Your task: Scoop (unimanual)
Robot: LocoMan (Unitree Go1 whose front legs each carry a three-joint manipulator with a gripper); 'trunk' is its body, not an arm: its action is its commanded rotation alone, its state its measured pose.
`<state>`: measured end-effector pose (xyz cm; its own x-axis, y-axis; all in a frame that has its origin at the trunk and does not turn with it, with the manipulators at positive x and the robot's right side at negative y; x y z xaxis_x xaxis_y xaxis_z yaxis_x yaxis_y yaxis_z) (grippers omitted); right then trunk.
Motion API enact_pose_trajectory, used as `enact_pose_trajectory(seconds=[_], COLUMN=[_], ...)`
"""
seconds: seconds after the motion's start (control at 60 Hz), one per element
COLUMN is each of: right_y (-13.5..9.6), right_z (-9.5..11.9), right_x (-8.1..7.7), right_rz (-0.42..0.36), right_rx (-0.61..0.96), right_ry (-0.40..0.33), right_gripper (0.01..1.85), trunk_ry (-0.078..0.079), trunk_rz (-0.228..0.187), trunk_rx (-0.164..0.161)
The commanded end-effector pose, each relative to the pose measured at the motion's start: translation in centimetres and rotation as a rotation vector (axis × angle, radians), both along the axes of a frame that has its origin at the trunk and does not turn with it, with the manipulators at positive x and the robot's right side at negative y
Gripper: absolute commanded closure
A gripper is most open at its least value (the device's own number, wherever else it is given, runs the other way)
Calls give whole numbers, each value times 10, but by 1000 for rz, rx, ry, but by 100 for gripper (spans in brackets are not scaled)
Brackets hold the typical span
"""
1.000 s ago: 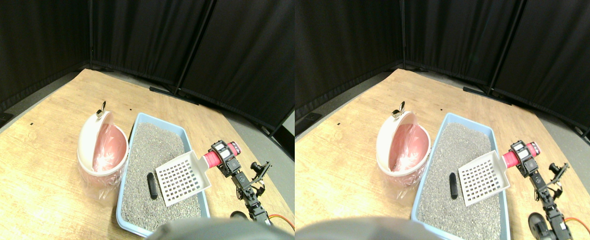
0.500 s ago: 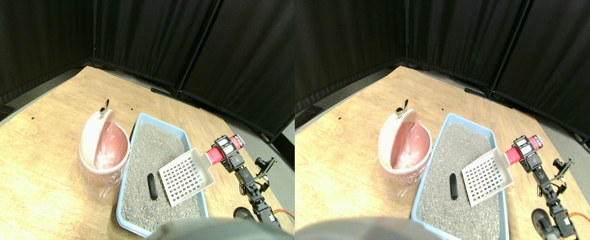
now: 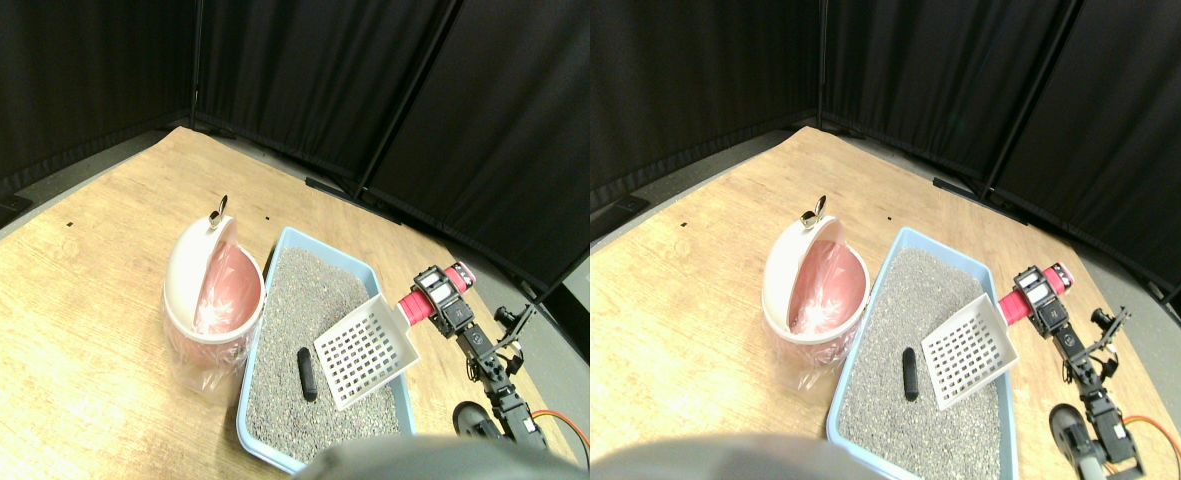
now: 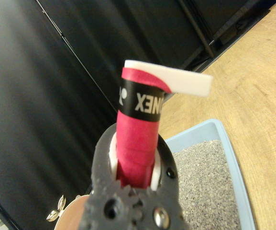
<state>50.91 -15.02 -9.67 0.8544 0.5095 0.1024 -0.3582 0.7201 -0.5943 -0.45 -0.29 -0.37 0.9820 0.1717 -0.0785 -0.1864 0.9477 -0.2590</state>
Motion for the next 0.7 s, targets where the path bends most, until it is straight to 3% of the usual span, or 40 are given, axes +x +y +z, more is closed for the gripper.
enact_pose_trajectory(seconds=[0.017, 0.267, 0.483, 0.6, 0.7], right_y=[8, 18, 29, 33, 42], right_z=[11, 5, -5, -21, -42], right_x=[-1, -3, -7, -9, -17], right_rz=[26, 101, 110, 142, 167], right_rx=[-17, -47, -71, -64, -17], right_ry=[-54, -59, 2, 24, 70], right_gripper=[180, 180, 180, 180, 180], trunk_ry=[23, 33, 46, 53, 69], trunk_rz=[13, 7, 9, 15, 21], trunk_rx=[-23, -29, -34, -43, -59])
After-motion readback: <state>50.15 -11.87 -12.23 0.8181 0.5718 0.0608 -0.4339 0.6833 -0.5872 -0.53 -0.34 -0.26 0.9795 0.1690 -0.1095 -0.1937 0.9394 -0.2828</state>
